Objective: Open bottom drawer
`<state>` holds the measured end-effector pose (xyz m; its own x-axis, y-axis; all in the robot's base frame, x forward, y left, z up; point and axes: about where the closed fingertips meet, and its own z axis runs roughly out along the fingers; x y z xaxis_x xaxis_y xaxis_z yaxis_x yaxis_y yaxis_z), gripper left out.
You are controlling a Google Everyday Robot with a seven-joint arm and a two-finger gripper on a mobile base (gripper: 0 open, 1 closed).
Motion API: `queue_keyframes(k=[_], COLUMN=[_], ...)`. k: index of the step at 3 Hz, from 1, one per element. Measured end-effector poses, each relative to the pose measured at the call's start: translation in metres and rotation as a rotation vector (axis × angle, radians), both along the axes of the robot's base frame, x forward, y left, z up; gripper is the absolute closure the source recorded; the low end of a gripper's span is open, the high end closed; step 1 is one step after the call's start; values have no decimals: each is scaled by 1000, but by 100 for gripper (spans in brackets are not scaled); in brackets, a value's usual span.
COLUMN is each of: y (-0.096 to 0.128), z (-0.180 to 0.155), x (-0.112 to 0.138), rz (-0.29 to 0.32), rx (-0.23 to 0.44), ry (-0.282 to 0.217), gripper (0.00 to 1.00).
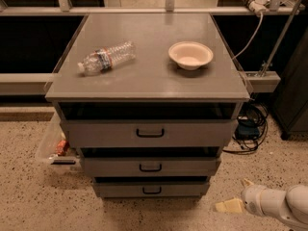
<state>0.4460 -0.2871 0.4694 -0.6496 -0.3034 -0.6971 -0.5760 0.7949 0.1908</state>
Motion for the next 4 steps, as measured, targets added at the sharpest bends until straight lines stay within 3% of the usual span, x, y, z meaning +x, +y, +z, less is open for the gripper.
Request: queue_keyframes(k=[1, 2, 3, 4], y=[-6, 0, 9, 25], z=[-31, -86, -133, -176], x=[2, 5, 14, 20], rz=[-61, -58, -5, 37], rx=[-7, 47, 148, 271], ry=[-36, -76, -106, -86], gripper=[0, 0, 0, 8])
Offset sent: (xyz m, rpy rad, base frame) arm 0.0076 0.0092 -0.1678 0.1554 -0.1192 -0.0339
